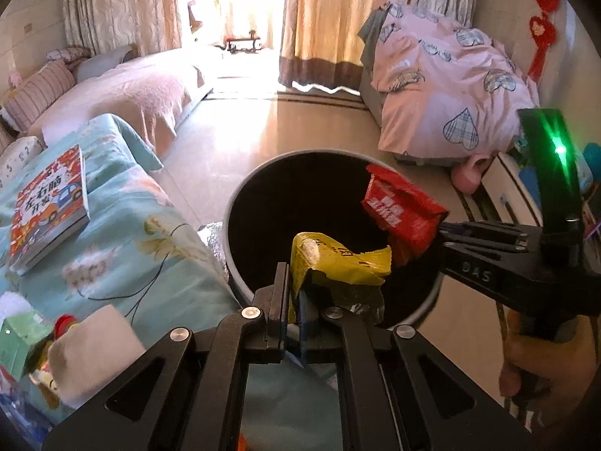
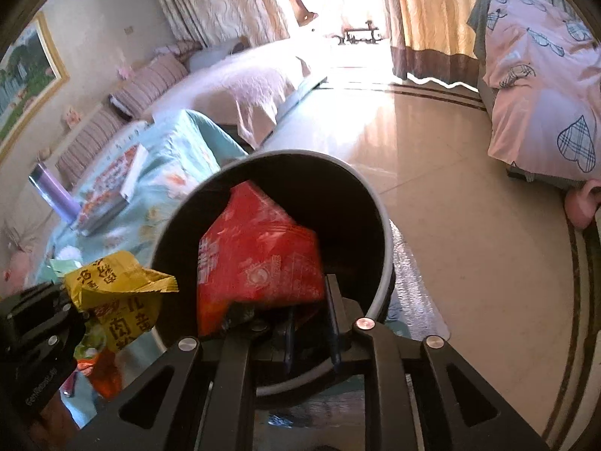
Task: Collect trash
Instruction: 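Carry both wrappers over the black bin and open both tools to drop them, then grasp the pink milk bottle with the left tool while the right tool grasps the orange wrapper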
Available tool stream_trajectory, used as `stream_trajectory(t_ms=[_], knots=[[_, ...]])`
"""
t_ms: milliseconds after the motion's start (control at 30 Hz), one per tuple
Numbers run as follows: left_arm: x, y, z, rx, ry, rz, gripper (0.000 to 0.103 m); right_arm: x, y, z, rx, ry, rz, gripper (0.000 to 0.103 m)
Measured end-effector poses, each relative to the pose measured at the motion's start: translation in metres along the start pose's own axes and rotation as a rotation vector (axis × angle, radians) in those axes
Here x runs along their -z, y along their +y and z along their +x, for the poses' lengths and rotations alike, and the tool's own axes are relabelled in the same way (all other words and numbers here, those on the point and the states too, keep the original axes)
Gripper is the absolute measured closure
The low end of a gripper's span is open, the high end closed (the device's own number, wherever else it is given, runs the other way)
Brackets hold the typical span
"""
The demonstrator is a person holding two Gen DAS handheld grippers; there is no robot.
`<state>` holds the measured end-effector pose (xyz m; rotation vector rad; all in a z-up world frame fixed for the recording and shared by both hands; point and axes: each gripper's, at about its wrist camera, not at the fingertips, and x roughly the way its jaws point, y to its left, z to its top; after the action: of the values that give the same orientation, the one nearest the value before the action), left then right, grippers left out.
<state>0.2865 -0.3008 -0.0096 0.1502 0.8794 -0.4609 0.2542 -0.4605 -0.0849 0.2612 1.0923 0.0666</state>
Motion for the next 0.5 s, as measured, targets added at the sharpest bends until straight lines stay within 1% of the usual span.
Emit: stream_trajectory(t_ms=[33, 67, 100, 133, 167, 267, 333, 367, 400, 467, 500], knots=[[-0.001, 0.0, 0.002, 0.004, 0.009, -0.004, 0.09, -0.001, -0.002, 0.001, 0.003, 0.005, -0.003, 0.086], [-0.001, 0.001, 0.003, 0.009, 0.012, -0.006, 0.08, -0.002, -0.004, 0.002, 0.007, 0.011, -0.008, 0.086], [0.0, 0.001, 0.004, 0.005, 0.01, -0.006, 0.065, -0.002, -0.006, 0.002, 0.009, 0.015, -0.009, 0.085], [0.0, -0.001, 0.004, -0.002, 0.007, -0.006, 0.059, -0.002, -0.008, 0.002, 0.006, 0.015, -0.007, 0.085], [0.001, -0.001, 0.003, -0.006, 0.001, -0.007, 0.054, -0.001, -0.008, 0.001, 0.0, 0.013, -0.005, 0.083], [0.004, 0.0, 0.0, -0.011, -0.005, -0.011, 0.054, -0.001, -0.009, -0.003, -0.005, 0.004, -0.002, 0.074], [0.007, 0.003, -0.005, -0.011, -0.014, -0.016, 0.053, 0.002, -0.01, -0.008, -0.02, -0.005, 0.007, 0.071], [0.01, 0.004, -0.009, -0.012, -0.019, -0.021, 0.05, 0.002, -0.009, -0.01, -0.022, -0.011, 0.011, 0.069], [0.012, 0.007, -0.011, -0.011, -0.02, -0.024, 0.046, 0.003, -0.009, -0.013, -0.028, -0.02, 0.016, 0.064], [0.016, 0.01, -0.017, -0.004, -0.025, -0.033, 0.046, 0.006, -0.007, -0.02, -0.034, -0.04, 0.024, 0.059], [0.019, 0.011, -0.021, -0.003, -0.032, -0.036, 0.046, 0.008, -0.005, -0.023, -0.039, -0.051, 0.03, 0.059]])
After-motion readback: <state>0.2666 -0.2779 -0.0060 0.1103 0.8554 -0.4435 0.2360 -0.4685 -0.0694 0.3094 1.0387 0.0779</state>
